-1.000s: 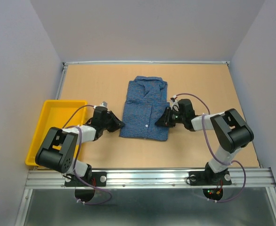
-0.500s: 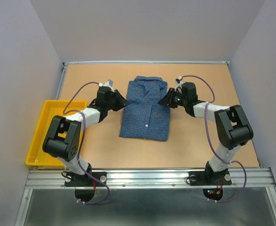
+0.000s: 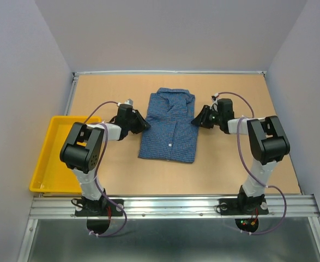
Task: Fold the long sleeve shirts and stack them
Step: Fold the shirt
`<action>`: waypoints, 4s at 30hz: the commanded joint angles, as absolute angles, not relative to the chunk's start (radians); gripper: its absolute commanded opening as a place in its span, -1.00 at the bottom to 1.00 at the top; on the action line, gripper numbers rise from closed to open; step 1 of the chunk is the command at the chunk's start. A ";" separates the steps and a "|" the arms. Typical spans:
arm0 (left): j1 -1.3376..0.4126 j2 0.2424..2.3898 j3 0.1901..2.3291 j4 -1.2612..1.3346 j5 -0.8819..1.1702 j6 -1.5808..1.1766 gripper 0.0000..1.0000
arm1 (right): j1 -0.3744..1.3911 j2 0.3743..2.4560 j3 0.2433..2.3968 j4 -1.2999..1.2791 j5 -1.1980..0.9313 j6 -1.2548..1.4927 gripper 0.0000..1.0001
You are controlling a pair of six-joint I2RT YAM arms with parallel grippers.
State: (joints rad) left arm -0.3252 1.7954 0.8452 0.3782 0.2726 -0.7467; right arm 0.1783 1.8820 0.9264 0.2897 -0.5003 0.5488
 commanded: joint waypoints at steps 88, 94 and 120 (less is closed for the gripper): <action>-0.426 1.244 0.308 0.400 0.321 -0.908 0.01 | 0.884 1.295 0.879 -0.322 0.123 0.316 0.61; -0.428 1.201 0.345 0.348 0.334 -0.911 -0.46 | 0.969 1.363 0.917 -0.273 0.109 0.287 0.60; -0.480 1.114 0.480 0.179 0.314 -1.006 -0.95 | 1.388 1.696 1.138 -0.256 0.731 0.336 0.94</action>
State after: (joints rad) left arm -0.4721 1.1404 0.4416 0.1818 0.3218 -0.9951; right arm 1.3540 1.6482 1.0748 -0.2543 0.5007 0.3302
